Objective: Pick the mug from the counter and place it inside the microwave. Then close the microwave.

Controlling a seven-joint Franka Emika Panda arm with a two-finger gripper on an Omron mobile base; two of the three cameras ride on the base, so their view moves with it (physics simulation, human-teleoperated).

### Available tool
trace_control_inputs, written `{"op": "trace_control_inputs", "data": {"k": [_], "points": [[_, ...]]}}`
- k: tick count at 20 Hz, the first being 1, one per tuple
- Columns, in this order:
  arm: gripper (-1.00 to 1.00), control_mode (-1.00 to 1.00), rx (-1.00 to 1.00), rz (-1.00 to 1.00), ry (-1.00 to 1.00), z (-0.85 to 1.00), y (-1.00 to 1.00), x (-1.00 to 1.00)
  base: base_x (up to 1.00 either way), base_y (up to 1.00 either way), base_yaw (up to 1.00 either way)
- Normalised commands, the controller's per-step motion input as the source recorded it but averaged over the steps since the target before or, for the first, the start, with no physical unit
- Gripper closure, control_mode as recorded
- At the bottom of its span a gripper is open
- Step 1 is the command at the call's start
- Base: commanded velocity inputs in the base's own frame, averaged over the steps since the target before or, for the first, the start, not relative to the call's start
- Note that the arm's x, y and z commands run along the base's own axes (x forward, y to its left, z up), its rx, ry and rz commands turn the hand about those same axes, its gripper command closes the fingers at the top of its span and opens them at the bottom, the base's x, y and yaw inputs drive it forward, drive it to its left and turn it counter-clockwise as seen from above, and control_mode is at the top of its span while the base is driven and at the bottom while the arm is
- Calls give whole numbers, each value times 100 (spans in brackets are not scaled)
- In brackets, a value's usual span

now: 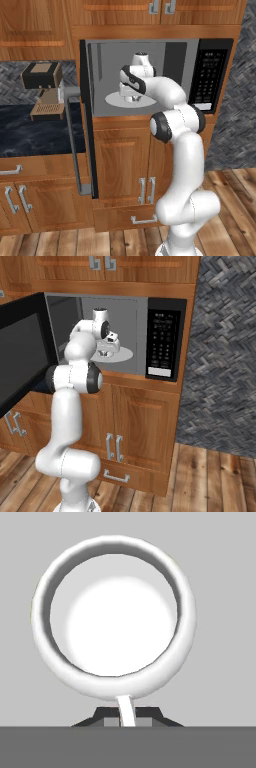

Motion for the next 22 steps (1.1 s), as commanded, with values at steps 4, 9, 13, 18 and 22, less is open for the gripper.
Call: {"op": "trace_control_inputs", "data": {"k": [4, 9, 13, 18, 22], "points": [[100, -100, 0, 0, 0, -18, 1, 22, 0, 0, 0], [100, -100, -1, 0, 2, -14, 0, 0, 0, 0, 0], [100, -100, 0, 0, 0, 0, 0, 0, 0, 0, 0], [-100, -100, 0, 0, 0, 0, 0, 0, 0, 0, 0], [-100, -100, 0, 0, 0, -1, 0, 0, 0, 0, 0]]}}
